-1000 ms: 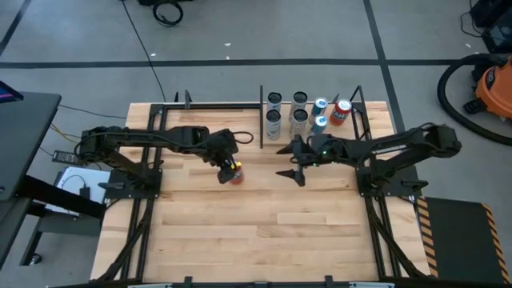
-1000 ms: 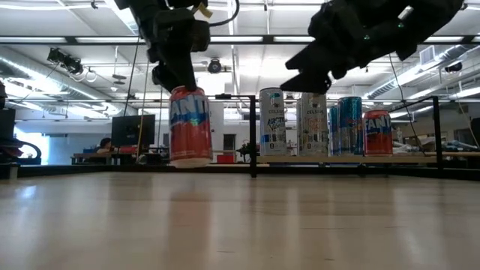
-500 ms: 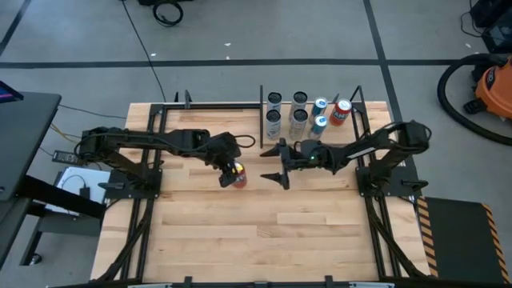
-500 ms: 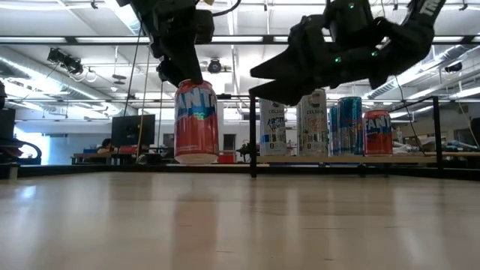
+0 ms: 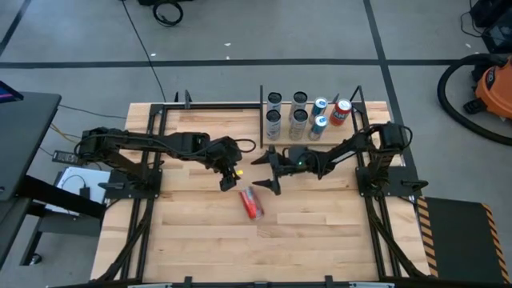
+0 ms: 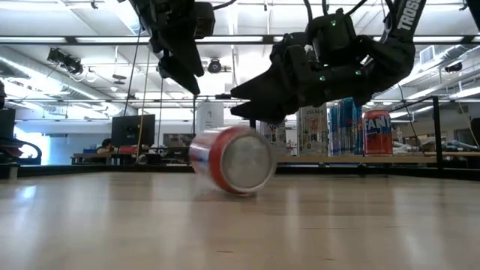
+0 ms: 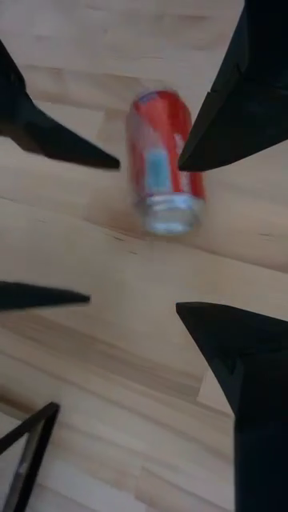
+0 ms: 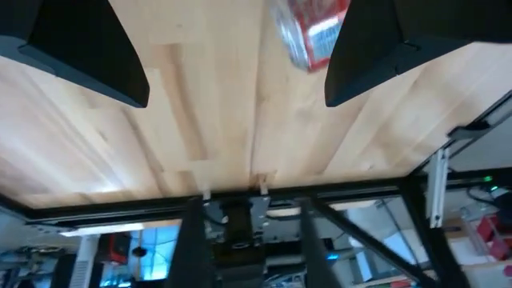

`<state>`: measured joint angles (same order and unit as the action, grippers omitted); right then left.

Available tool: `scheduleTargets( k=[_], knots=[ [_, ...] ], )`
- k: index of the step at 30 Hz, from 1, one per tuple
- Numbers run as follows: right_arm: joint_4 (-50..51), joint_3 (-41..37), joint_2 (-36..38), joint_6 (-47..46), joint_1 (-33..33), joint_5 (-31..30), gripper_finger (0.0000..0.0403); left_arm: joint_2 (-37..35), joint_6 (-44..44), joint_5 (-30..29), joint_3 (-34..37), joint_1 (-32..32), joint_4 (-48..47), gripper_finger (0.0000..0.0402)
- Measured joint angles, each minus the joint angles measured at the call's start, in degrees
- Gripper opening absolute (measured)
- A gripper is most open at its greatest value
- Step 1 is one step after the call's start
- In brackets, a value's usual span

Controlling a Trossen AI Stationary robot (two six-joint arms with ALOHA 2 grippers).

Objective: Place canned beverage on shelf
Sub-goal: Put the red soda can on the shelf aligned with the other orange soda can

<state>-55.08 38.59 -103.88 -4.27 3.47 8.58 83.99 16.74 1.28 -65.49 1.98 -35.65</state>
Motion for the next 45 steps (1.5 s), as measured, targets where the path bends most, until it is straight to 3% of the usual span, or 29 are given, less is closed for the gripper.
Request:
scheduleTargets(
  k=[7, 12, 20, 28, 33, 40, 45],
  knots=[
    [8.79, 0.00, 4.55, 0.68, -0.09, 9.38, 0.0387, 0.00, 0.67, -0.02, 0.04, -0.28, -2.69, 0.0278],
    [20.43, 0.00, 10.72, 8.02, -0.55, 16.25, 0.0387, 0.00, 0.69, 0.02, 0.26, -2.00, -3.15, 0.0278],
    [34.47, 0.00, 15.69, 20.58, -1.91, 17.19, 0.0387, 4.70, 3.94, 0.20, 0.28, -7.91, 3.43, 0.0278],
    [42.64, 0.00, 16.00, 16.62, -4.54, 16.99, 0.0387, 12.20, 4.10, 0.17, 0.31, -9.61, 8.44, 0.0278],
    [49.36, 0.00, 17.92, 13.77, -9.15, 13.86, 0.0387, 13.57, 3.22, -1.13, 0.33, -7.76, 8.78, 0.0278],
    [49.53, 0.00, 20.70, -2.97, -13.99, 6.94, 0.0387, 13.55, -2.86, -0.39, 0.33, -4.26, 18.51, 0.0278],
    [51.45, 0.00, 20.22, -12.88, -16.76, -2.51, 0.0387, 13.55, -8.00, 3.41, 0.33, -2.01, 23.05, 0.0278]
  ],
)
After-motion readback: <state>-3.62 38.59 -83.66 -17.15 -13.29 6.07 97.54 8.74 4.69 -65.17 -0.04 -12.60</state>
